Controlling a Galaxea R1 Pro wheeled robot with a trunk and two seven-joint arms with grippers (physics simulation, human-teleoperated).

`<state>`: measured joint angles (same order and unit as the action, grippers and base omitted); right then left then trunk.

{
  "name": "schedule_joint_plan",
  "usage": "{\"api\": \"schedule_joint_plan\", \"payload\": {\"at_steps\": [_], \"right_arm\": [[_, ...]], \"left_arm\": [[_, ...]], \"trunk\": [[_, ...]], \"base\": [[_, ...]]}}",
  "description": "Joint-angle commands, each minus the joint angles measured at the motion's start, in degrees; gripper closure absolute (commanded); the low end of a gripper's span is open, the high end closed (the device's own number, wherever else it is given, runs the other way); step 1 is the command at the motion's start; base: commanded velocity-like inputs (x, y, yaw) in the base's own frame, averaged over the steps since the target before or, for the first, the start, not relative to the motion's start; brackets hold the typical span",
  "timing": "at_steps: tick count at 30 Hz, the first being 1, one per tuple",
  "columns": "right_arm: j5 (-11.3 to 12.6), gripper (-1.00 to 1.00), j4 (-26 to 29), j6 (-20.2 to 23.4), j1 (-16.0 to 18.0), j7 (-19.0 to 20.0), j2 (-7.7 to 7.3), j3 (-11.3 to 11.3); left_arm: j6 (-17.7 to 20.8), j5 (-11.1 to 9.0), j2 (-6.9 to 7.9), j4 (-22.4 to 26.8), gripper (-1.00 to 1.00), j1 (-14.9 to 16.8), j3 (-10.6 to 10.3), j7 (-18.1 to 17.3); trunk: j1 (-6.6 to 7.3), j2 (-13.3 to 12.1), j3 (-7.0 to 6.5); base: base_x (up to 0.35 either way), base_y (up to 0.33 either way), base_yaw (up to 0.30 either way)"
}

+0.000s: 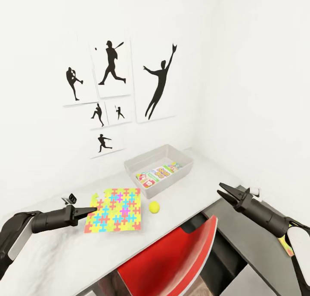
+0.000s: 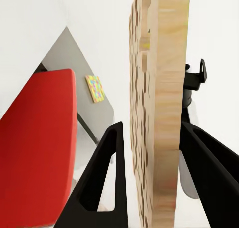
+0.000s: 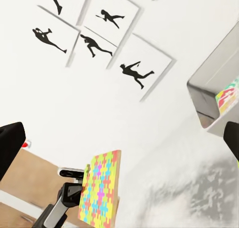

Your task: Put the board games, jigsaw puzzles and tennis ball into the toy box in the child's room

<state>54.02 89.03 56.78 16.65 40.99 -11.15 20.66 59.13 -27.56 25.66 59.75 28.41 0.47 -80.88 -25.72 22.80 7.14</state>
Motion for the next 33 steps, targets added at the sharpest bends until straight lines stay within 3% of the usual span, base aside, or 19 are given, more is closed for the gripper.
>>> {"api": "schedule_joint_plan", "payload": {"at_steps": [1, 22, 33], "right_arm": [[-0.1, -1.0, 0.0, 0.3, 0.0, 0.2, -0.01, 0.1], [-0.2, -1.0, 0.0, 0.3, 0.0, 0.3, -0.02, 0.1], [-0.2, -1.0, -0.1, 0.3, 0.0, 0.3, -0.02, 0.1]], "left_arm": [[0.6, -0.1, 0.01, 0.0, 1.0, 0.1, 0.0, -0.1], [0.6, -0.1, 0.01, 0.0, 1.0, 0.1, 0.0, -0.1], [0.6, 0.0, 0.01, 0.0, 1.0, 0.1, 0.0, -0.1]], "trunk": [[-0.06, 0.1, 0.12], [-0.06, 0.1, 0.12], [-0.06, 0.1, 0.11]], "base": [[0.246, -0.213, 0.283], [0.196, -0.203, 0.28], [0.07, -0.074, 0.073]]}}
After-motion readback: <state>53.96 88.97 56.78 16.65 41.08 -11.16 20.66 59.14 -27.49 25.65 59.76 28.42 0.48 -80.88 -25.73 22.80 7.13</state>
